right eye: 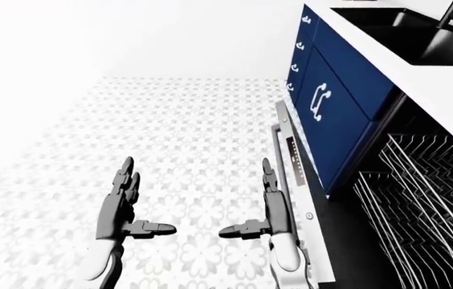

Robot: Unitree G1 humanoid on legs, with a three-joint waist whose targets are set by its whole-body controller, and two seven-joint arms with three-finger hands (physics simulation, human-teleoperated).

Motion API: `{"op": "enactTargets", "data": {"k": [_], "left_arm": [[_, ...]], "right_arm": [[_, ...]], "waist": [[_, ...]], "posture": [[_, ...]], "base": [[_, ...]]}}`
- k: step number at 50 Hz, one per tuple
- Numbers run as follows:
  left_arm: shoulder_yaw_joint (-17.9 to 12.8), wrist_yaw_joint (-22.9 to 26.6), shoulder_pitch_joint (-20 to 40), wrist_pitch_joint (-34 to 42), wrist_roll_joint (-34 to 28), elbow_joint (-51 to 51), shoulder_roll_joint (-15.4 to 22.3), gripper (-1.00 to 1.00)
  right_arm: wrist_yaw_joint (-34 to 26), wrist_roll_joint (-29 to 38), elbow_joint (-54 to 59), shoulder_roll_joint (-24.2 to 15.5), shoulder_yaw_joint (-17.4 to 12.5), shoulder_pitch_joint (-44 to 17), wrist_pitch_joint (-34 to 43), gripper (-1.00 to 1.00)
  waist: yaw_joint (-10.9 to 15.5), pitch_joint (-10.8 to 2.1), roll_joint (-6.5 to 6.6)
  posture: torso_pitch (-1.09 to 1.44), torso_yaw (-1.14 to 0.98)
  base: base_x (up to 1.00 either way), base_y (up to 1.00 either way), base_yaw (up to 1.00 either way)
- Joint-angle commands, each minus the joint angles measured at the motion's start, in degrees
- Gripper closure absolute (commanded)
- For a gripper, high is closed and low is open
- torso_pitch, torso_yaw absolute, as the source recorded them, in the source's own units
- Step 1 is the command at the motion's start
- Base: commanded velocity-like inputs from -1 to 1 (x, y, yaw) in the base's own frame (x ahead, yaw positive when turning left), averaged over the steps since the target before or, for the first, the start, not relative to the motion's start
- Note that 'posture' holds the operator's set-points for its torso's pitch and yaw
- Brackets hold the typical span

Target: Close the dishwasher door

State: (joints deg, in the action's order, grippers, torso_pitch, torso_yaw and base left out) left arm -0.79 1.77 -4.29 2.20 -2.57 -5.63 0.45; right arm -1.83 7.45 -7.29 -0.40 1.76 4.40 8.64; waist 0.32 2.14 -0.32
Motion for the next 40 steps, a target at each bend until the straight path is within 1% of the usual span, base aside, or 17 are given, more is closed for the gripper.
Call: {"op": "enactTargets", "data": {"k": [1,6,8,9,11,12,14,18,19,20,21,22,23,25,29,30,40], "left_arm": [[-0.7,-0.4,1.0,-1.9,0.1,-2.8,0.3,-1.0],[-0.8,-0.4,0.9,-1.8,0.2,-3.0,0.3,-1.0],[-0.8,-0.4,0.9,-1.8,0.2,-3.1,0.3,-1.0],[-0.8,-0.4,0.9,-1.8,0.2,-3.2,0.3,-1.0],[-0.8,-0.4,0.8,-1.8,0.2,-3.2,0.3,-1.0],[-0.8,-0.4,0.8,-1.8,0.3,-3.2,0.3,-1.0],[-0.8,-0.4,0.7,-1.7,0.3,-3.4,0.3,-1.0],[-1.0,-0.4,0.7,-1.6,0.4,-3.6,0.3,-1.0],[-0.9,-0.4,0.6,-1.7,0.3,-3.6,0.3,-1.0],[-0.8,-0.4,0.6,-1.7,0.3,-3.6,0.3,-1.0],[-0.8,-0.4,0.5,-1.8,0.2,-3.5,0.3,-1.0],[-0.7,-0.4,0.5,-1.8,0.2,-3.5,0.3,-1.0],[-0.8,-0.4,0.6,-1.8,0.3,-3.4,0.3,-1.0],[-0.9,-0.4,0.6,-1.7,0.3,-3.6,0.3,-1.0],[-0.9,-0.4,0.7,-1.7,0.3,-3.4,0.3,-1.0],[-1.0,-0.4,0.7,-1.8,0.3,-3.3,0.3,-1.0],[-1.2,-0.3,0.9,-1.8,0.5,-3.2,0.4,-1.0]], "right_arm": [[-0.2,-0.1,-2.4,0.2,0.7,-1.1,-1.9,-1.0],[-0.2,-0.2,-2.2,0.2,0.6,-1.0,-2.3,-1.0],[-0.2,-0.2,-2.1,0.2,0.6,-1.0,-2.3,-1.0],[-0.2,-0.2,-2.1,0.2,0.6,-1.0,-2.2,-1.0],[-0.2,-0.2,-2.1,0.2,0.6,-1.0,-2.2,-1.0],[-0.2,-0.2,-2.2,0.2,0.6,-1.0,-2.2,-1.0],[-0.2,-0.2,-2.3,0.2,0.6,-0.9,-2.2,-1.0],[-0.2,-0.2,-2.5,0.2,0.6,-0.9,-2.1,-1.0],[-0.1,-0.6,-2.3,0.2,0.3,-0.9,-2.4,-1.0],[-0.1,-0.6,-2.5,0.2,0.3,-0.8,-2.4,-1.0],[-0.1,-0.6,-2.9,0.2,0.4,-0.8,-2.1,-1.0],[-0.1,-0.6,-3.1,0.2,0.4,-0.7,-2.0,-1.0],[-0.1,-0.6,-3.2,0.2,0.4,-0.6,-2.1,-1.0],[0.0,-0.6,-3.5,0.2,0.4,-0.7,-1.8,-1.0],[0.1,-0.6,-4.4,0.2,0.5,-0.5,-1.5,-1.0],[0.1,-0.5,-4.7,0.2,0.5,-0.5,-1.2,-1.0],[2.0,0.2,-9.7,0.7,0.4,-1.3,2.7,-1.0]], "waist": [[0.3,-0.63,-0.01],[0.5,-0.44,2.04],[0.5,-0.47,3.51],[0.6,-0.82,4.84],[1.1,-0.73,3.22],[0.7,-0.64,3.86],[0.9,-1.3,3.93],[0.9,-0.94,1.98],[0.9,-0.83,1.2],[1.3,-0.34,-0.5],[1.5,-0.69,-3.06],[1.2,-0.85,-4.24],[0.8,-0.46,-1.73],[0.6,-0.89,-1.14],[0.2,-1.18,2.22],[-0.4,-1.36,1.19],[-0.1,-2.7,0.46]], "posture": [[0.0,0.0],[0.0,0.0],[0.0,0.0],[0.0,0.0],[0.0,0.0],[0.0,0.0],[0.0,0.0],[0.0,0.0],[0.0,0.0],[0.0,0.0],[0.0,0.0],[0.0,0.0],[0.0,0.0],[0.0,0.0],[0.0,0.0],[0.0,0.0],[0.0,0.0]], "base": [[0.0,-0.33,0.0],[0.0,-0.33,0.0],[0.0,-0.33,0.0],[0.0,-0.33,0.0],[0.0,-0.32,0.0],[0.0,-0.34,0.0],[0.0,-0.32,0.0],[0.0,-0.33,0.0],[0.0,-0.22,0.0],[0.0,-0.01,0.0],[0.0,0.0,0.0],[0.0,0.0,0.0],[0.0,0.0,0.0],[0.0,0.0,0.0],[0.0,0.0,0.0],[0.0,0.0,0.0],[0.0,0.0,0.0]]}}
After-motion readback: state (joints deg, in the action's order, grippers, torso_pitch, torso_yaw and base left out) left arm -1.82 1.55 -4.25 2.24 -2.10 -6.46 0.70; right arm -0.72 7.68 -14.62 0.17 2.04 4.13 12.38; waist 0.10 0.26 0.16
